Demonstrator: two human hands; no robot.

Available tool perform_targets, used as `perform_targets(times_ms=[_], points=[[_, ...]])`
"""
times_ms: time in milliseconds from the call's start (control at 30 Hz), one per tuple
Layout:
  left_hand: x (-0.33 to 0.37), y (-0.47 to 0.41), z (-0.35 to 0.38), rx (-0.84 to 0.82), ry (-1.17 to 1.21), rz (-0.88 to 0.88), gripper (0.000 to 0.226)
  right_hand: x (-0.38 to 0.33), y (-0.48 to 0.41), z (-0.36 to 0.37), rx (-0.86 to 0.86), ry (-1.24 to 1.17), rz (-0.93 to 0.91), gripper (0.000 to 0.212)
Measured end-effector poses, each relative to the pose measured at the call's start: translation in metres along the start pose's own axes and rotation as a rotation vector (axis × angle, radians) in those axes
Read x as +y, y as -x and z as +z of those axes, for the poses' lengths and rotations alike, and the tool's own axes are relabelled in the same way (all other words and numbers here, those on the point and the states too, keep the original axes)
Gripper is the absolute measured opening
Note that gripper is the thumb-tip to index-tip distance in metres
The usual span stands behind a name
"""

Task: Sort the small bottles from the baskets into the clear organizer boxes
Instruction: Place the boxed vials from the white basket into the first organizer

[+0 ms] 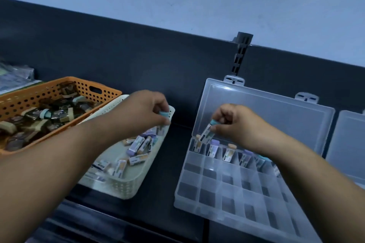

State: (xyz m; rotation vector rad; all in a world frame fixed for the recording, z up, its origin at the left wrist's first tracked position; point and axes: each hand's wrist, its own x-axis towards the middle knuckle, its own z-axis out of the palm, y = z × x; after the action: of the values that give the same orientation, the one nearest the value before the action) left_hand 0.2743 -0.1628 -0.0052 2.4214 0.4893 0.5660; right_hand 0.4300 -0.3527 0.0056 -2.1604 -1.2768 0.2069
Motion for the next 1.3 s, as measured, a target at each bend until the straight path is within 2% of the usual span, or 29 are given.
perform_targets(times_ms=[167,467,667,800,1067,1300], points=[[0.038,-0.009,0.035,-0.126,0.102,0.034,0.015,0.014,0.018,-0.008,-0.055,0.050,0.028,0.015],[0.037,-0.013,0.074,-0.276,-0.056,0.015,0.020,0.033,0.029,0.014,-0.125,0.145,0.102,0.003],[0.034,-0.015,0.084,-0.345,-0.155,0.036,0.018,0.031,0.026,0.025,-0.162,0.198,0.117,0.011],[0.029,-0.018,0.091,-0.379,-0.223,0.064,0.014,0.034,0.024,0.033,-0.167,0.248,0.121,0.006],[0.023,-0.022,0.097,-0.399,-0.276,0.080,0.014,0.039,0.022,0.035,-0.184,0.262,0.169,0.009],[0.025,-0.020,0.093,-0.423,-0.264,0.094,0.026,0.035,0.021,0.028,-0.189,0.218,0.161,0.012]])
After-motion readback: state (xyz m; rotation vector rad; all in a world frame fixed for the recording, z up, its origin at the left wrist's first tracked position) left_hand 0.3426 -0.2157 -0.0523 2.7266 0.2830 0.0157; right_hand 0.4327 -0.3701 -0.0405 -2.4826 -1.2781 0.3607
